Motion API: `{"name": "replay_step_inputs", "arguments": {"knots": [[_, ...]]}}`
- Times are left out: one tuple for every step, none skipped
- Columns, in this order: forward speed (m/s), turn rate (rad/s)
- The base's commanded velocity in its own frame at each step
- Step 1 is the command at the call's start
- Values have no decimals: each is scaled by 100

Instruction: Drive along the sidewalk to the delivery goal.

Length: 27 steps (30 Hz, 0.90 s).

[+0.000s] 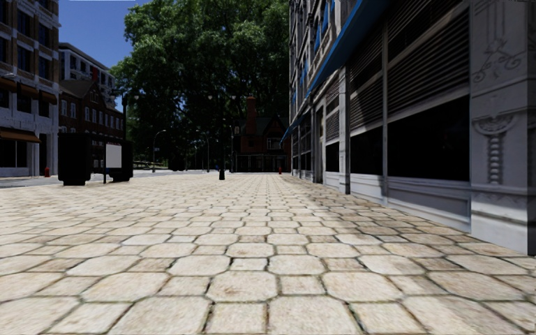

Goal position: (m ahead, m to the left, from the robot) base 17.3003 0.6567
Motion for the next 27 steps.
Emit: {"name": "replay_step_inputs", "arguments": {"knots": [[200, 0], [200, 0], [200, 0], [200, 0], [200, 0], [200, 0], [200, 0], [200, 0], [200, 0], [200, 0], [200, 0], [200, 0], [200, 0], [200, 0], [200, 0], [200, 0], [200, 0], [200, 0], [200, 0], [200, 0], [200, 0], [200, 0], [200, 0], [200, 0], [200, 0], [200, 0], [200, 0]]}}
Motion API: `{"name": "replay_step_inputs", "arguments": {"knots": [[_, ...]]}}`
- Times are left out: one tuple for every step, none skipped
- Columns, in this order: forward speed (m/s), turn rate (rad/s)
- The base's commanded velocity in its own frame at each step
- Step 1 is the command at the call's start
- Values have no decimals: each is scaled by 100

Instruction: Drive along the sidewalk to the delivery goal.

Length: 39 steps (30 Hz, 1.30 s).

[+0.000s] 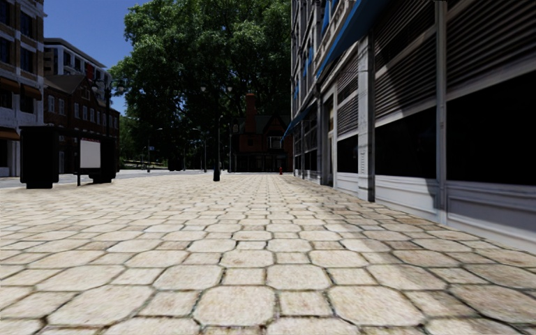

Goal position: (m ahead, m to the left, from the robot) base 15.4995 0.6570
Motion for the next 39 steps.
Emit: {"name": "replay_step_inputs", "arguments": {"knots": [[200, 6], [200, 17], [200, 21], [200, 0], [200, 0], [200, 0], [200, 0], [200, 0], [200, 0], [200, 0], [200, 0], [200, 0], [200, 0], [200, 0], [200, 0], [200, 0], [200, 0], [200, 0], [200, 0], [200, 0], [200, 0], [200, 0], [200, 0], [200, 0], [200, 0], [200, 0], [200, 0], [200, 0], [200, 0], [200, 0], [200, 0], [200, 0], [200, 0], [200, 0], [200, 0], [200, 0], [200, 0], [200, 0], [200, 0]]}}
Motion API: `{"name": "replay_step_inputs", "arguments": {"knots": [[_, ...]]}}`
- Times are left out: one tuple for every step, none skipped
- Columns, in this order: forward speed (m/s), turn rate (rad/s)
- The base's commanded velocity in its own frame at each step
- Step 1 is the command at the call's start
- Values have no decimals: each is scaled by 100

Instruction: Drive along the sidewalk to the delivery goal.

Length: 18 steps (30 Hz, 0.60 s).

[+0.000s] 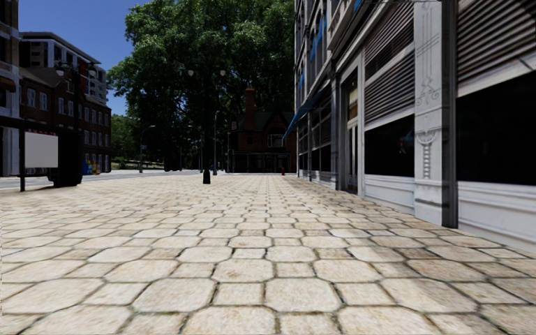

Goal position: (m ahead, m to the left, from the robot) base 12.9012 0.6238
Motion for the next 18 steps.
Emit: {"name": "replay_step_inputs", "arguments": {"knots": [[200, 0], [200, 0], [200, 0], [200, 0], [200, 0], [200, 0], [200, 0], [200, 0], [200, 0], [200, 0], [200, 0], [200, 0], [200, 0], [200, 0], [200, 0], [200, 0], [200, 0], [200, 0]]}}
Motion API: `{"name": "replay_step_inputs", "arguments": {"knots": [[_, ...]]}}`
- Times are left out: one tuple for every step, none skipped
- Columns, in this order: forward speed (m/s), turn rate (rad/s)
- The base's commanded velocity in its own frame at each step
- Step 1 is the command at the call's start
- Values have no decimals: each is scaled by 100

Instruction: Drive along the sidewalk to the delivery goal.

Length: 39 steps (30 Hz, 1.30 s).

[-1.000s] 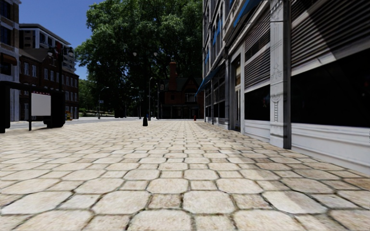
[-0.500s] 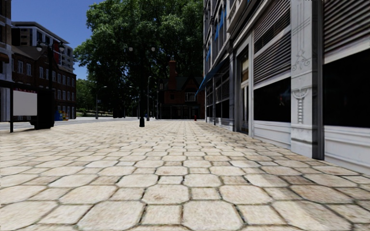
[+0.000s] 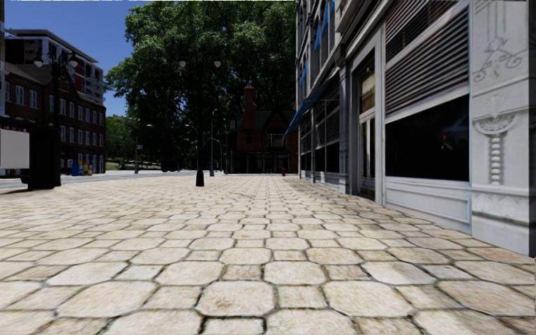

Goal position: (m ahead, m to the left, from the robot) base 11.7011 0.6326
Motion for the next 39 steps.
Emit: {"name": "replay_step_inputs", "arguments": {"knots": [[200, 0], [200, 0], [200, 0], [200, 0], [200, 0], [200, 0], [200, 0], [200, 0], [200, 0], [200, 0], [200, 0], [200, 0], [200, 3], [200, 19], [200, 26], [200, 27], [200, 27], [200, 0], [200, 0], [200, 0], [200, 0], [200, 0], [200, 0], [200, 0], [200, 0], [200, 0], [200, 0], [200, 0], [200, 0], [200, 0], [200, 0], [200, 0], [200, 0], [200, 0], [200, 0], [200, 0], [200, 0], [200, 0], [200, 0]]}}
